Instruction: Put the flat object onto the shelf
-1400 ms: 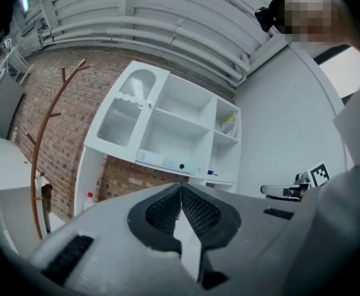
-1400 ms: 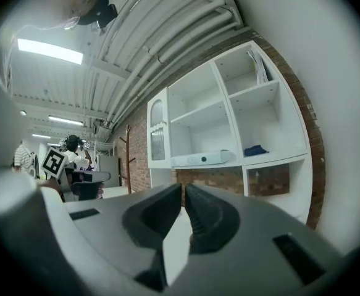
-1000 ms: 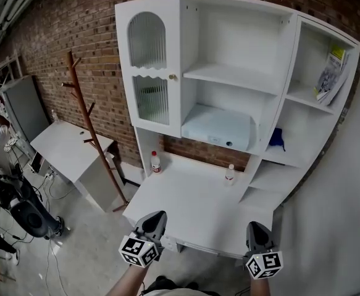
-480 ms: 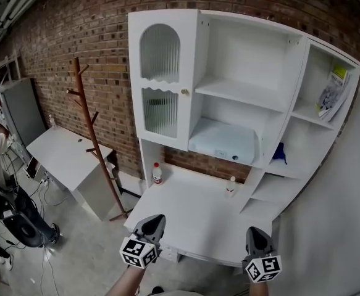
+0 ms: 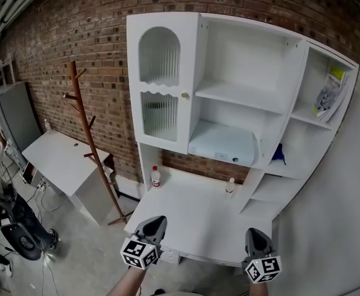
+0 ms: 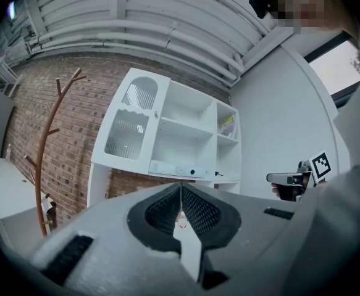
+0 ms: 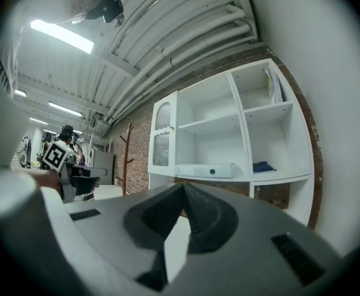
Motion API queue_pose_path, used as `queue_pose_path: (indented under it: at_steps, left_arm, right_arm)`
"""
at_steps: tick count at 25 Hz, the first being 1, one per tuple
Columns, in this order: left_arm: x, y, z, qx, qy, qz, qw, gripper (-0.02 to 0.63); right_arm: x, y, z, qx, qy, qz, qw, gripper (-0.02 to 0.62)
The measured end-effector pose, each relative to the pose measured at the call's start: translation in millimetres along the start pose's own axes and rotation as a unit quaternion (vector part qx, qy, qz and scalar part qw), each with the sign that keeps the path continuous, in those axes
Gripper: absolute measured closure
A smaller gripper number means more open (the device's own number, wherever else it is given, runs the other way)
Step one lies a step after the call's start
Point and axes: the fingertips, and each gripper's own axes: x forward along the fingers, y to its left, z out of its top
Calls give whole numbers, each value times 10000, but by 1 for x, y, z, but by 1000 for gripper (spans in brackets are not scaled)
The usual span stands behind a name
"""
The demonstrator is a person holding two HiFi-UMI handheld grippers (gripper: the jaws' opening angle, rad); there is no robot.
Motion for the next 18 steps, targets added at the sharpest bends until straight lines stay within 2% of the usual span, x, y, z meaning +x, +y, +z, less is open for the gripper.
queue_pose_path:
  at_steps: [18]
  left_arm:
    - [-3,6,6,-114,-59,-119,9998,578]
  right_arm:
    - [0,13,10,-110,-32,-47,9999,567]
